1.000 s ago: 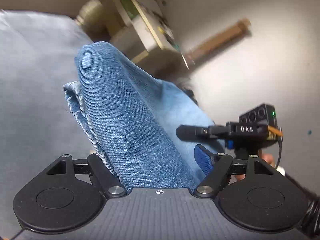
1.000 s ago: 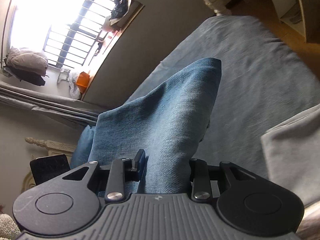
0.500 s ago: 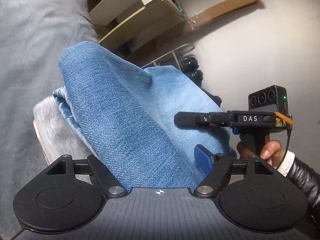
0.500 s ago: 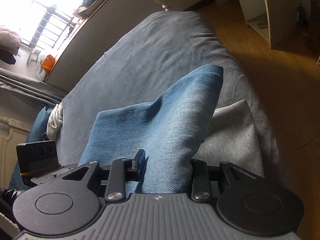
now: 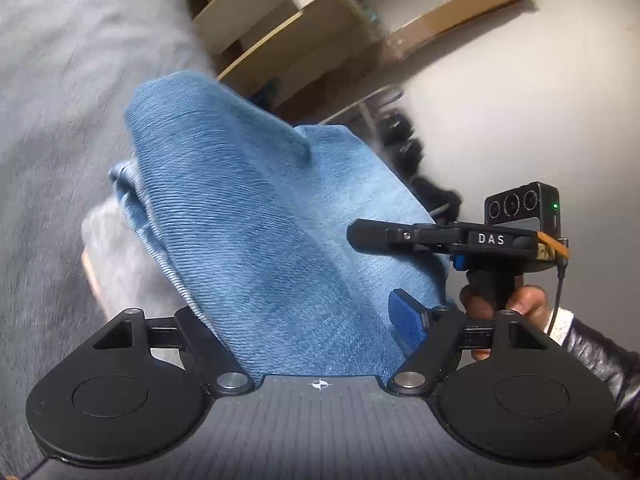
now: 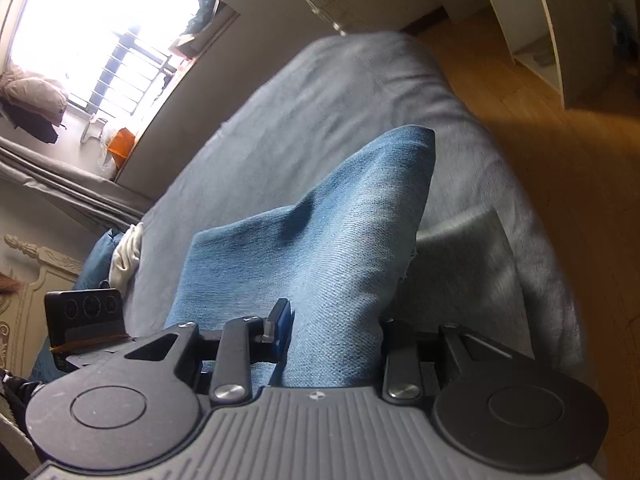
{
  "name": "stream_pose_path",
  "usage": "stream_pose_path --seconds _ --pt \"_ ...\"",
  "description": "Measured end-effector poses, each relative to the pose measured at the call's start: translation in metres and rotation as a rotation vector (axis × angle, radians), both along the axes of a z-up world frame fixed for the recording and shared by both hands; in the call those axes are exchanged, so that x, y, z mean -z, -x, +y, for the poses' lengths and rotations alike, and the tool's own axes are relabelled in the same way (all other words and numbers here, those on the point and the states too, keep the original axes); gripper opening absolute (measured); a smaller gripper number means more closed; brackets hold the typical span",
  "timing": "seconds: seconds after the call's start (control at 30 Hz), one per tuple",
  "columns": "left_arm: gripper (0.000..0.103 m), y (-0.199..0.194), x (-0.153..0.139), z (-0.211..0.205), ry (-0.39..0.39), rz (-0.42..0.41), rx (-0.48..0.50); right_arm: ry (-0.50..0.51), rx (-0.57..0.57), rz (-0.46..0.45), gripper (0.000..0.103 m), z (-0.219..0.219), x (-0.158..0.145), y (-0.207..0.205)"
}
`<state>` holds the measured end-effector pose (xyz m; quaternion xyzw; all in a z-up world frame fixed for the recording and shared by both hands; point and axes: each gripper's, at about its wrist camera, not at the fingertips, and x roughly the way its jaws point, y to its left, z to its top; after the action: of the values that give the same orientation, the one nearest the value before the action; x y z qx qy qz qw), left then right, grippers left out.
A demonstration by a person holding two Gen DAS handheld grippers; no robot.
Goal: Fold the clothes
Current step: 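Carry the held jeans stack with both tools toward the other folded clothes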
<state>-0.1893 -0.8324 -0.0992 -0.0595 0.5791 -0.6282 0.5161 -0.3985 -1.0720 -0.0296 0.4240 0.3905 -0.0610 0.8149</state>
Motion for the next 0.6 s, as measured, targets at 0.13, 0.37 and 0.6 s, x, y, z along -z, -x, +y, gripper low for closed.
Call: stream_pose_path --seconds 0.13,0.37,0.6 --pt "0.075 0.007 0.005 0.005 0.001 -0.023 0.015 -0.016 0.0 -0.013 0.033 0.0 0.011 0.008" --pt "0.075 0.019 -0.018 0.023 0.047 -0.049 0.046 -0.045 0.001 -0.037 0.033 0.001 0.031 0.021" --pt "0.074 0.017 0.012 0.018 -0.022 -0.025 0.062 -0.08 0.021 0.012 0.036 -0.004 0.054 0.031"
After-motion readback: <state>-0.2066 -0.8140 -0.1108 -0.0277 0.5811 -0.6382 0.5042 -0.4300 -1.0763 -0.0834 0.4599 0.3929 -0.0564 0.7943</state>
